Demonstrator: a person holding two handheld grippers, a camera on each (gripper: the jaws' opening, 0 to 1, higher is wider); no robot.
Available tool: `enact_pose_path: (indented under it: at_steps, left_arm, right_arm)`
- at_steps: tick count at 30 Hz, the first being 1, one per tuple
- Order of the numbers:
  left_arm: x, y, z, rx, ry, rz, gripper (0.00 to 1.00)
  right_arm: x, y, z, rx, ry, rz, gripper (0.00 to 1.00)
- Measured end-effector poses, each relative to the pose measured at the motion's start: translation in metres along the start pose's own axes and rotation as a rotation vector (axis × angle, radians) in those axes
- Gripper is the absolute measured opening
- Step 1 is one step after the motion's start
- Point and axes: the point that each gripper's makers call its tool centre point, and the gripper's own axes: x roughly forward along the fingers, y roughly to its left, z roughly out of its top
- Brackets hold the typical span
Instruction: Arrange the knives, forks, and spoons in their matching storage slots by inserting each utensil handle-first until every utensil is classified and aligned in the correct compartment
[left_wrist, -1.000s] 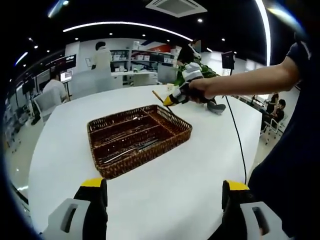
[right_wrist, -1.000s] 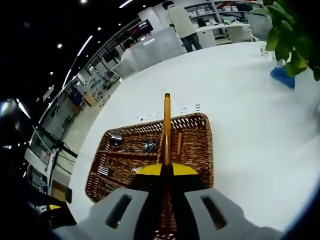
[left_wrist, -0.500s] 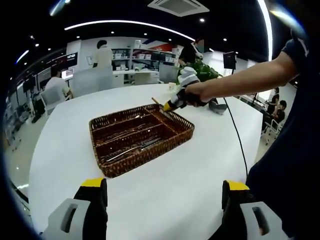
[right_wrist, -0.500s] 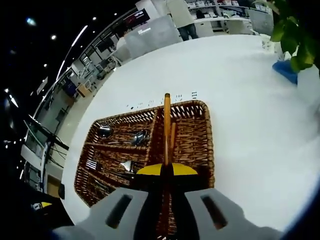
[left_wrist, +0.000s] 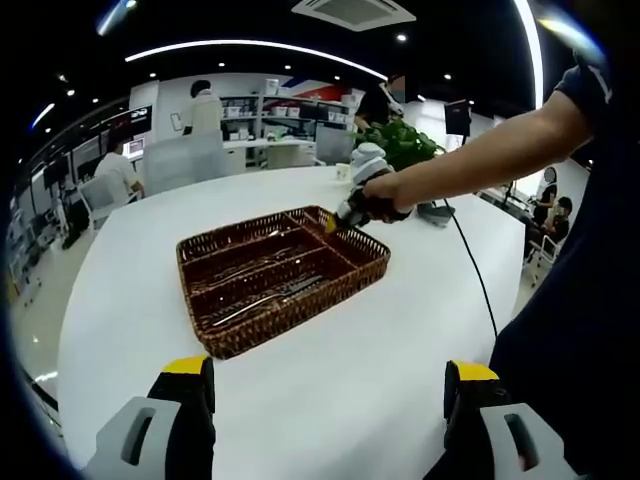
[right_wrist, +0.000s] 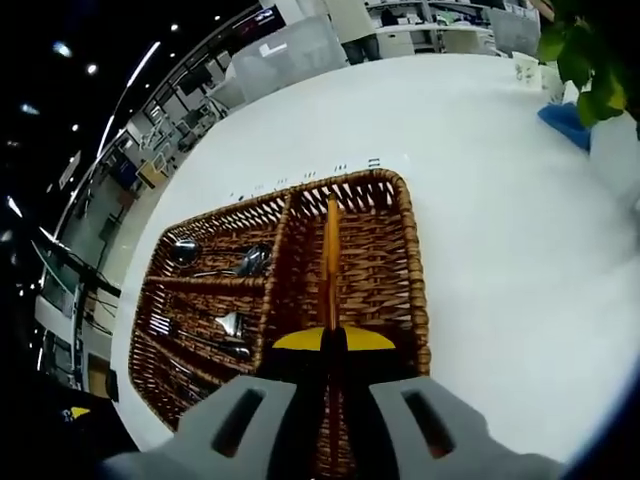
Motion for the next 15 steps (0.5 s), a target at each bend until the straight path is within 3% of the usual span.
enact_pose_path:
  at_steps: [15]
  left_arm:
    - [0.001, 0.007, 0.006, 0.011, -0.002, 0.004, 1.0]
  right_arm:
    - [0.013, -0.004, -0.013, -0.01, 0.056, -0.052, 0.04]
